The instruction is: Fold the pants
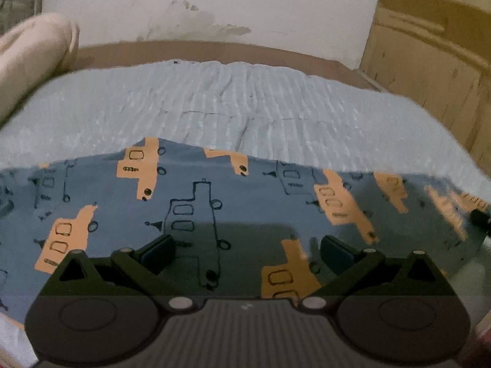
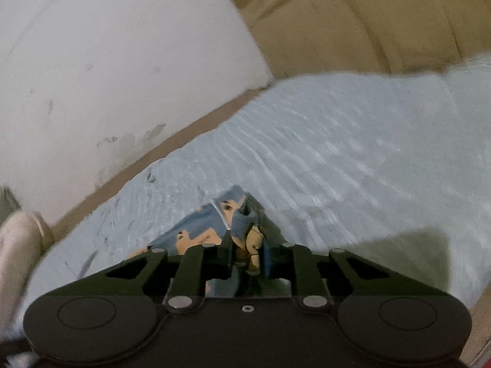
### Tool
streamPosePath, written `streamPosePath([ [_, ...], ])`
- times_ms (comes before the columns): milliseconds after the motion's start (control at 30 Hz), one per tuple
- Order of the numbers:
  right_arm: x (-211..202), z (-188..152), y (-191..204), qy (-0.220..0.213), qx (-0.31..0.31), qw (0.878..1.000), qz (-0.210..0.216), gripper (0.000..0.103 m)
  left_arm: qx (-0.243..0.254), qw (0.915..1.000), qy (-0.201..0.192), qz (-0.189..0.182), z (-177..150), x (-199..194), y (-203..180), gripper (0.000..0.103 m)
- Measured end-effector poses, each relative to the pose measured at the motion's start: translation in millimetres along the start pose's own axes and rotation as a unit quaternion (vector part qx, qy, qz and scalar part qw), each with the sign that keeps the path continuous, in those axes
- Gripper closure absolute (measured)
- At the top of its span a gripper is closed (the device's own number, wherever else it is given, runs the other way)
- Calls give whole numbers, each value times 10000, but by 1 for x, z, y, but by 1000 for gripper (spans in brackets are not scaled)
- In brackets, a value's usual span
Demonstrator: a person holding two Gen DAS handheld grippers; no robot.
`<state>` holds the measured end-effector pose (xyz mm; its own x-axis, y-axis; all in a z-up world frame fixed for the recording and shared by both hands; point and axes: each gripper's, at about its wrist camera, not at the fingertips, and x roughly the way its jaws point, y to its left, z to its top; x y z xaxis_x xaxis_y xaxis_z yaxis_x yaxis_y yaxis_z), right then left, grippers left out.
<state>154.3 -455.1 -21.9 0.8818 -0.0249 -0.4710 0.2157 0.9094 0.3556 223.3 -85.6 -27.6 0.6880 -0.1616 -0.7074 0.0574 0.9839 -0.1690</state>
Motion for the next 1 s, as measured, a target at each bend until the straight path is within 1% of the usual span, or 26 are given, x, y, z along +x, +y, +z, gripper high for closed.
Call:
streamPosePath([
  [100, -9, 5, 28, -262, -787, 9964, 147, 86, -527, 9975, 22, -475, 6, -1, 16, 0],
  [167, -16, 7, 49, -405, -1230, 9909, 380, 87, -936, 9914, 22, -919, 8, -2, 27, 0],
  [233, -22, 6, 72, -507, -1690, 9826, 584, 87, -1457, 9782, 17, -1483, 7, -2, 40, 1],
  [300, -29, 2, 94, -580, -2066, 9732, 831, 87, -1826, 9649, -8, -1888, 6, -3, 50, 1],
  [333, -32, -1, 105, -576, -2192, 9692, 962, 87, -1930, 9603, -46, -2016, 5, -4, 53, 1],
  [367, -34, -4, 112, -556, -2269, 9665, 1066, 87, -1966, 9584, -91, -2068, 4, -5, 55, 1],
  [433, -37, -14, 128, -402, -2395, 9613, 1304, 87, -1957, 9580, -195, -2085, 4, -8, 57, 1],
  [533, -31, -43, 142, -51, -2539, 9556, 1494, 87, -1966, 9573, -209, -2107, 3, -7, 58, 1],
  [667, -9, -80, 141, 574, -2362, 9591, 1453, 87, -1995, 9571, -110, -2100, -1, -4, 59, 1],
  [700, -7, -84, 139, 638, -2290, 9606, 1438, 87, -1988, 9574, -99, -2093, -2, -3, 58, 1],
  [833, -8, -85, 129, 575, -2035, 9659, 1496, 85, -1895, 9589, -75, -2112, -4, 0, 52, 1],
  [1000, -3, -93, 120, 555, -1527, 9720, 1698, 84, -1705, 9560, 24, -2386, -1, 6, 31, 2],
])
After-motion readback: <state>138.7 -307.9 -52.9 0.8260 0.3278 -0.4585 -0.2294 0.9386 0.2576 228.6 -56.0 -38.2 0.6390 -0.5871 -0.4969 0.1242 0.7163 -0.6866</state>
